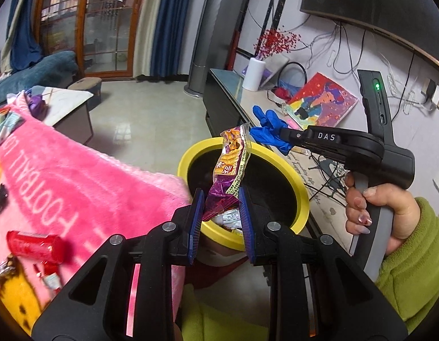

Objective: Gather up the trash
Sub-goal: 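Lift the purple wrapper and blue glove and carry both over the yellow-rimmed bin, then open the left gripper over the bin while the right gripper releases the blue glove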

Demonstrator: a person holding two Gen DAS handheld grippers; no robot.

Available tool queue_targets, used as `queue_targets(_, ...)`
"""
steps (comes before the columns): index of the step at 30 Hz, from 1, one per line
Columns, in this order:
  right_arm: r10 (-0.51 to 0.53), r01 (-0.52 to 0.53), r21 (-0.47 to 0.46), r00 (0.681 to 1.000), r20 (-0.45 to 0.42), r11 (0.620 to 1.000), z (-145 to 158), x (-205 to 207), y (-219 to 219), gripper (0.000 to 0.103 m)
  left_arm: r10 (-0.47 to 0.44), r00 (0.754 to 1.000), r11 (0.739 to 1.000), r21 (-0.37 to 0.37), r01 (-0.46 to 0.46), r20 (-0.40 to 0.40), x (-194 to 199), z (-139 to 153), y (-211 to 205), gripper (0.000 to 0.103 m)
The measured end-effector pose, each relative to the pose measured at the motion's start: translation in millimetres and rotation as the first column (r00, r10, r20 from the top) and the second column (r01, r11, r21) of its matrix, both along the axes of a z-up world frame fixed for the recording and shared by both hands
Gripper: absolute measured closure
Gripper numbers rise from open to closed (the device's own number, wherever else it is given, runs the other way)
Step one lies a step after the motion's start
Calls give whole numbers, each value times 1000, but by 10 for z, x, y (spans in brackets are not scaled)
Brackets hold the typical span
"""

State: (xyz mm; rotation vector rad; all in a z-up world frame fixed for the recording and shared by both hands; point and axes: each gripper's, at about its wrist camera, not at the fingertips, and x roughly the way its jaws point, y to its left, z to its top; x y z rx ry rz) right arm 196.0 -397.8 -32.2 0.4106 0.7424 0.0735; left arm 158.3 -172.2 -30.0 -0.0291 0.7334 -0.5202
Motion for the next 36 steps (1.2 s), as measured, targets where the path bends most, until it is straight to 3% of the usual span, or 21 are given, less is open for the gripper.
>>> queue_targets(23,-75,80,61,993,-87,995,-356,101,-386,91,-68,993,994,74,75,-95,415,-481,-610,84)
queue_targets(25,-84,90,59,992,-95,994,-377,105,-398,82,-66,993,995,69,72,-94,433,-495,-611,84)
queue_targets(29,-97,104,61,990,-101,993,-406,116,-417,76,-53,993,997,52,58,-101,460,-512,-586,84)
queue_targets(32,-104,110,60,989,-101,992,-414,114,-431,73,-56,993,997,44,61,-100,462,-522,-583,74)
queue_targets(36,-117,123,61,989,-95,991,-389,105,-444,65,-66,993,997,29,69,-95,456,-514,-594,46)
